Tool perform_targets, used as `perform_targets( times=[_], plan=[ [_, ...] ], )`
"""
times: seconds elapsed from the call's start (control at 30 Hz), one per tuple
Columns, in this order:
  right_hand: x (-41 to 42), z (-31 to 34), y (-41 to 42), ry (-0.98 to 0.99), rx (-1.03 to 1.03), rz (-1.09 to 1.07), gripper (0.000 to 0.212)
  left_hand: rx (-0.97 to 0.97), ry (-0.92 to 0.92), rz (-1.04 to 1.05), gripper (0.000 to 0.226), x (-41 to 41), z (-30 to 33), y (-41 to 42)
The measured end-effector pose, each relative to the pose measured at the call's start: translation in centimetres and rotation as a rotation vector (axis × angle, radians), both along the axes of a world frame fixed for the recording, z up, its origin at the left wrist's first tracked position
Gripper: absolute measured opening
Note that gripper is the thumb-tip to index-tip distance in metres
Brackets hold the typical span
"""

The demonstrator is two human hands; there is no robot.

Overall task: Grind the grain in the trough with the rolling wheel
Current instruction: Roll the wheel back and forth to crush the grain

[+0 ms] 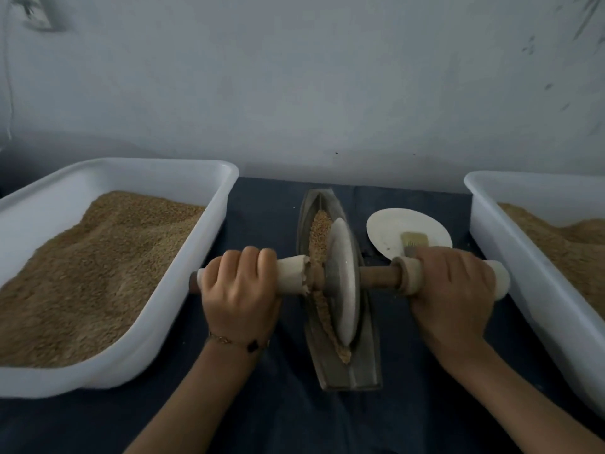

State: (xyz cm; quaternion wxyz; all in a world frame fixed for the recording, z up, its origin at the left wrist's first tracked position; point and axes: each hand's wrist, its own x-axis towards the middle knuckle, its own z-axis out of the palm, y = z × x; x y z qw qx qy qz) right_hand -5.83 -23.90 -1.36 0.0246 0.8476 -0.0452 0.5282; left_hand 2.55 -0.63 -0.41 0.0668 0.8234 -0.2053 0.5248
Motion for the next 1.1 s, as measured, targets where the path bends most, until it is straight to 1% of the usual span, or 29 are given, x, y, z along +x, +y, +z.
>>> perform_targets(
  times=[0.07, 0.1, 0.13, 0.17, 0.23, 0.27, 0.3, 0.33, 0.37, 0.4, 0.43, 0.47, 0.5, 0.57, 0.63, 0.67, 0.7, 0.77, 0.87, 0.93, 0.97, 1.0, 1.03, 1.1],
  plan=[
    [0.1, 0.0, -0.1, 0.014, -0.022, 0.014, 0.017, -0.015, 0.003, -0.020, 0.022, 0.1, 0.0, -0.1],
    [0.5, 0.1, -0.3, 0.050, -0.029, 0.018, 0.015, -0.008, 0.003, -0.041, 0.022, 0.6, 0.1, -0.3],
    [1.4, 0.4, -0.6, 0.124, -0.020, 0.012, 0.015, 0.021, 0.043, -0.074, 0.021, 1.3, 0.5, -0.7],
    [2.5, 1.0, -1.0, 0.251, 0.005, -0.010, 0.019, 0.074, 0.137, -0.097, 0.020, 2.4, 1.2, -1.2],
    [5.3, 2.6, -1.8, 0.581, 0.063, -0.112, 0.024, 0.254, 0.508, -0.045, 0.019, 5.6, 3.0, -2.1],
    [6.9, 3.5, -2.3, 0.723, 0.099, -0.144, 0.023, 0.307, 0.692, 0.008, 0.019, 7.3, 4.0, -2.7],
    [8.4, 4.5, -2.8, 0.835, 0.142, -0.144, 0.020, 0.336, 0.824, 0.040, 0.021, 8.7, 4.8, -3.2],
    [9.6, 5.3, -3.1, 0.943, 0.183, -0.143, 0.016, 0.360, 0.914, 0.057, 0.024, 9.7, 5.5, -3.8],
    [10.4, 5.8, -3.4, 1.037, 0.221, -0.146, 0.012, 0.368, 0.962, 0.063, 0.028, 10.3, 5.9, -4.3],
    [10.8, 6.0, -3.4, 1.089, 0.260, -0.148, 0.010, 0.364, 0.978, 0.068, 0.030, 10.7, 6.0, -4.7],
    [10.8, 5.9, -3.4, 1.082, 0.286, -0.153, 0.010, 0.349, 0.982, 0.081, 0.029, 10.7, 6.1, -4.8],
    [10.3, 5.5, -3.1, 1.011, 0.275, -0.165, 0.012, 0.330, 0.955, 0.097, 0.026, 10.1, 5.8, -4.6],
    [9.4, 4.6, -2.8, 0.878, 0.212, -0.181, 0.017, 0.298, 0.864, 0.098, 0.023, 9.2, 5.2, -4.2],
    [6.7, 2.4, -1.8, 0.535, 0.063, -0.140, 0.025, 0.227, 0.545, 0.072, 0.017, 6.0, 3.4, -3.0],
    [4.0, 0.7, -1.1, 0.193, -0.060, -0.078, 0.024, 0.092, 0.272, 0.034, 0.019, 2.6, 1.5, -1.8],
    [2.9, 0.2, -1.0, 0.110, -0.089, -0.062, 0.023, 0.051, 0.189, 0.028, 0.020, 1.5, 0.8, -1.2],
    [2.1, -0.1, -1.0, 0.061, -0.112, -0.058, 0.021, 0.038, 0.146, 0.030, 0.019, 0.7, 0.3, -0.8],
    [1.4, 0.0, -0.6, 0.018, -0.133, -0.045, 0.023, 0.031, 0.093, 0.057, 0.020, 0.1, 0.2, -0.4],
    [1.7, 0.8, -0.2, 0.040, -0.115, 0.011, 0.013, -0.008, 0.077, 0.032, 0.021, 0.4, -0.2, -0.4],
    [2.8, 1.5, -0.5, 0.135, -0.093, 0.016, 0.017, -0.028, 0.103, 0.001, 0.021, 1.4, -0.1, -0.8],
    [3.8, 1.9, -0.9, 0.233, -0.061, 0.011, 0.019, -0.021, 0.156, -0.023, 0.020, 2.3, 0.4, -1.3],
    [4.9, 2.4, -1.4, 0.370, -0.018, -0.016, 0.022, 0.012, 0.247, -0.038, 0.020, 3.4, 1.0, -1.9],
    [6.1, 3.0, -2.0, 0.531, 0.031, -0.062, 0.023, 0.083, 0.370, -0.023, 0.019, 4.9, 1.8, -2.5],
    [8.9, 4.2, -3.2, 0.829, 0.155, -0.117, 0.016, 0.247, 0.640, 0.067, 0.014, 8.0, 3.9, -3.7]
  ],
)
